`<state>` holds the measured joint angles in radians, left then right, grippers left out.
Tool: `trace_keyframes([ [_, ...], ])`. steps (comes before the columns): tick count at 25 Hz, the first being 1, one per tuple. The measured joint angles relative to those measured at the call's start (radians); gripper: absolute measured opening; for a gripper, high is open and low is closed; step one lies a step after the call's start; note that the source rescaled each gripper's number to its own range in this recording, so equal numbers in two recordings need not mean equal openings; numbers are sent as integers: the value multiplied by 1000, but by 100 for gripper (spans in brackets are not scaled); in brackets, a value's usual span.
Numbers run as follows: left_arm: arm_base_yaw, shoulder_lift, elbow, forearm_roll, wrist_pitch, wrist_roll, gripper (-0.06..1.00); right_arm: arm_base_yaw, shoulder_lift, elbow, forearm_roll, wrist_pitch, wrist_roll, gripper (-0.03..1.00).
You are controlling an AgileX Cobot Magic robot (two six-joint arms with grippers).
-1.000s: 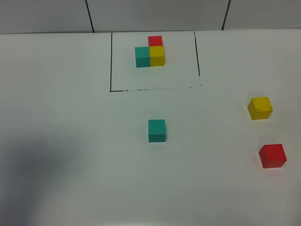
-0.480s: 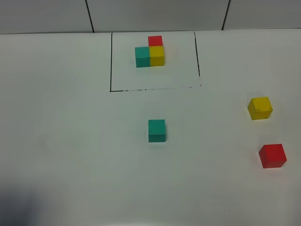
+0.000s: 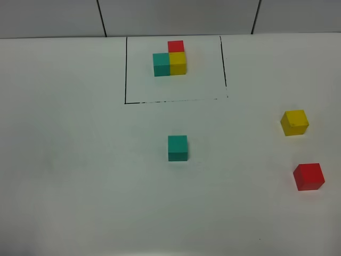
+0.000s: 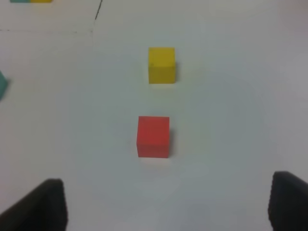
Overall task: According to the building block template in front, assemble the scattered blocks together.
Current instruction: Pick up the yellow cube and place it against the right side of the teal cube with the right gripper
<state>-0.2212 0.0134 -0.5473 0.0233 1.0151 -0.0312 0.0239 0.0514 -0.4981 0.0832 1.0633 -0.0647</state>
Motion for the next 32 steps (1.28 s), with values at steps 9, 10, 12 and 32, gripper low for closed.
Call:
trace_keyframes([
  [9,0,-18,41,-34,17,14,80,0,0,0,7,0,0,72],
  [10,0,-18,43,-34,18,14,80,0,0,0,7,0,0,72],
  [12,0,-18,43,-33,19,14,80,0,0,0,7,0,0,72],
  [32,138,-18,43,-31,20,14,80,0,0,0,8,0,0,72],
])
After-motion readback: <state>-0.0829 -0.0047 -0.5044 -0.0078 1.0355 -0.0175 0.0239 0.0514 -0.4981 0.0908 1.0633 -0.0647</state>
